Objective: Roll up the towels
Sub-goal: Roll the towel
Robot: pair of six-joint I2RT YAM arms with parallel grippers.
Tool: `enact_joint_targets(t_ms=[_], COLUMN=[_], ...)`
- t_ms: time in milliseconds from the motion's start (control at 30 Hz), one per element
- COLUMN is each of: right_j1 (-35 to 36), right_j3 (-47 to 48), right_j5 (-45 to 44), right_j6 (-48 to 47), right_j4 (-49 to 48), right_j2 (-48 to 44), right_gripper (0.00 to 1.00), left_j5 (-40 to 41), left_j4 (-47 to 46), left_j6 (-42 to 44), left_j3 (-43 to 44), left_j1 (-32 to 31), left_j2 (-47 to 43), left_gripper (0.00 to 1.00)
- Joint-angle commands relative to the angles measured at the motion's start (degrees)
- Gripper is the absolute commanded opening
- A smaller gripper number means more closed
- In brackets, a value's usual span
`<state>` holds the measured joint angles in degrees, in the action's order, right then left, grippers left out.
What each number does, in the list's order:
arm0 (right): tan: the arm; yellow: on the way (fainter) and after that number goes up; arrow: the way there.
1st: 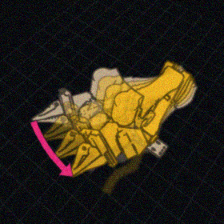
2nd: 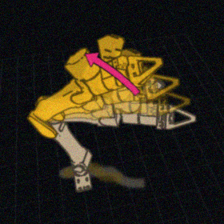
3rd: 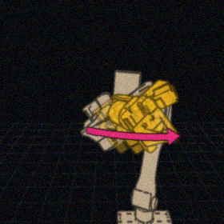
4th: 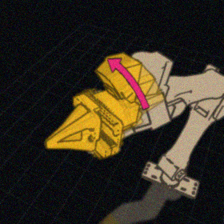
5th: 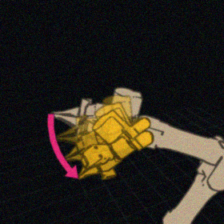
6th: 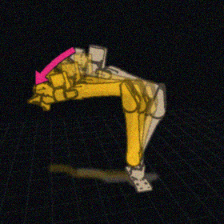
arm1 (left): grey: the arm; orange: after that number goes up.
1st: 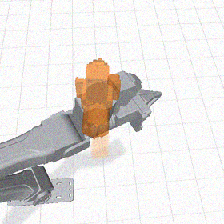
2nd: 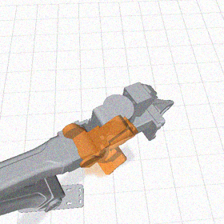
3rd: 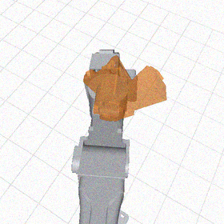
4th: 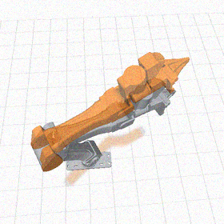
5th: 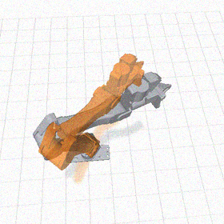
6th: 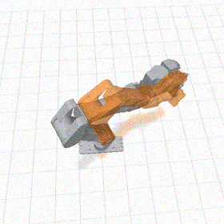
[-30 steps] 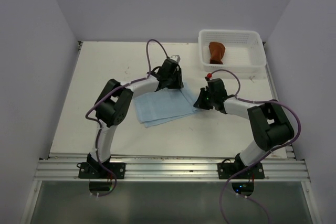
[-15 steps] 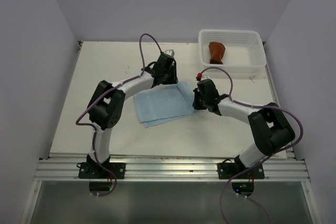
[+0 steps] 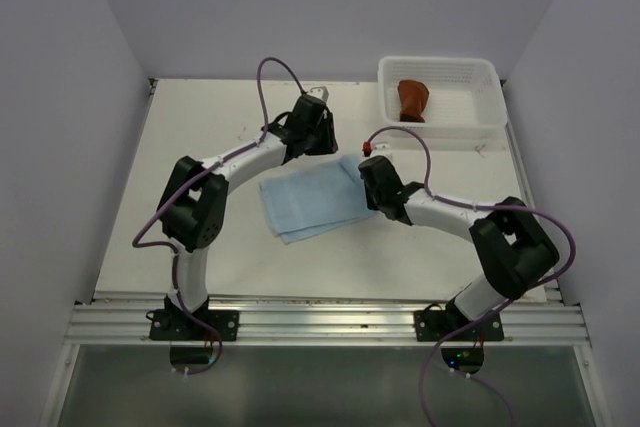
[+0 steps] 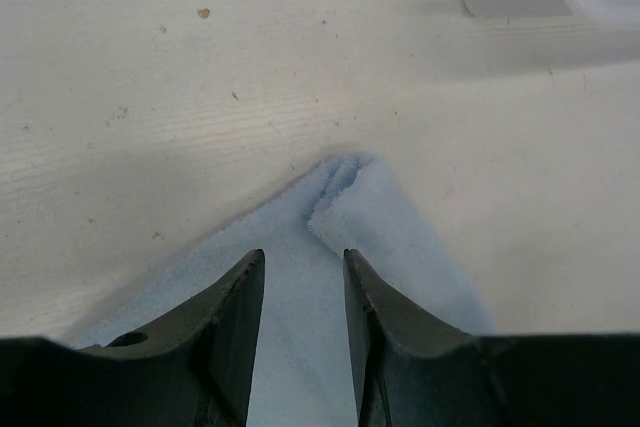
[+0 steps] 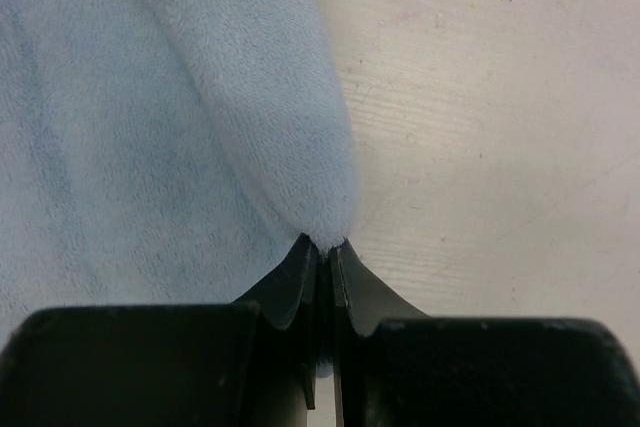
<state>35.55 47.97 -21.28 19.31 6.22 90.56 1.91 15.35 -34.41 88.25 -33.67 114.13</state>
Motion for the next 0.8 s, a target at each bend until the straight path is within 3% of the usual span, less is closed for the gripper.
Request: enact_joint_targets(t_ms=[0, 433, 767], right_j1=[1.54, 11.02, 12.61], right_j3=[1.26, 4.59, 5.47], right_j5=[-8.95, -21.52, -23.02], right_j6=[-2.78, -8.14, -8.15], right_j4=[-1.38, -1.39, -0.68], right_j2=[-1.44, 6.29, 9.46], right_gripper=[0.00, 0.00, 0.00], left_j5=[-1.65, -3.32, -8.50], left_j4=[0.03, 0.73, -0.76], left_j6=[0.23, -0.04, -1.44], left_j3=[2.45, 3.07, 5.27], left_j1=[0.45, 1.24, 1.15], left_j2=[-0.92, -0.22, 4.17], left_gripper=[0.41, 0.42, 0.46])
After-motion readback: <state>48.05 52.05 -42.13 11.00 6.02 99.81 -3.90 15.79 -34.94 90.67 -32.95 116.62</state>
